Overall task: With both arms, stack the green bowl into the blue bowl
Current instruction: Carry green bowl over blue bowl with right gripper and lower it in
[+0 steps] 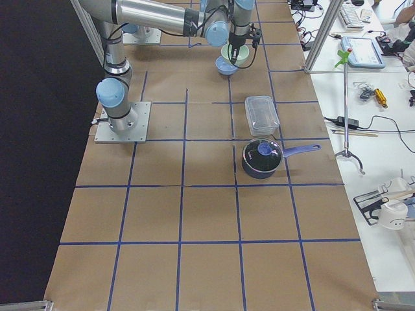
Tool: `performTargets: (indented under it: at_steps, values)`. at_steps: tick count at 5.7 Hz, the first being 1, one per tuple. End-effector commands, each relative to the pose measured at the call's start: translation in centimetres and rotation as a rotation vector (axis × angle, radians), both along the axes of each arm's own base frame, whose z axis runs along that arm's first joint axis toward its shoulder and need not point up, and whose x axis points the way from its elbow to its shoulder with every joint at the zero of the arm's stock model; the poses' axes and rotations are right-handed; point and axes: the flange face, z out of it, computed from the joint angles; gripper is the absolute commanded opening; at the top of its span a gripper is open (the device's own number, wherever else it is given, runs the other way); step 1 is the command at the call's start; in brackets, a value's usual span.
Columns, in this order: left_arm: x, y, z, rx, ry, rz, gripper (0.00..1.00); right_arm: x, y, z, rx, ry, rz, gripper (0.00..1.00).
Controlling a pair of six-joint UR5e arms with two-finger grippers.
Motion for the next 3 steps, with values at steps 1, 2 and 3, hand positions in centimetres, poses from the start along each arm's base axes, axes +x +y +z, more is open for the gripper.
performTargets:
  at_steps: [1, 2, 3]
  values:
    - [0.6, 0.3, 0.1, 0.020, -0.007, -0.026, 0.98, 4.7, -0.3, -5.0, 0.022, 0.001, -0.009, 0.06]
    - [0.6, 0.0, -0.3, 0.024, -0.006, -0.026, 0.98, 4.8, -0.7, -7.1, 0.042, 0.011, 0.001, 0.06]
    - [0.6, -0.7, -0.5, 0.017, 0.003, -0.044, 0.98, 4.7, -0.5, -8.8, 0.062, 0.018, 0.003, 0.06]
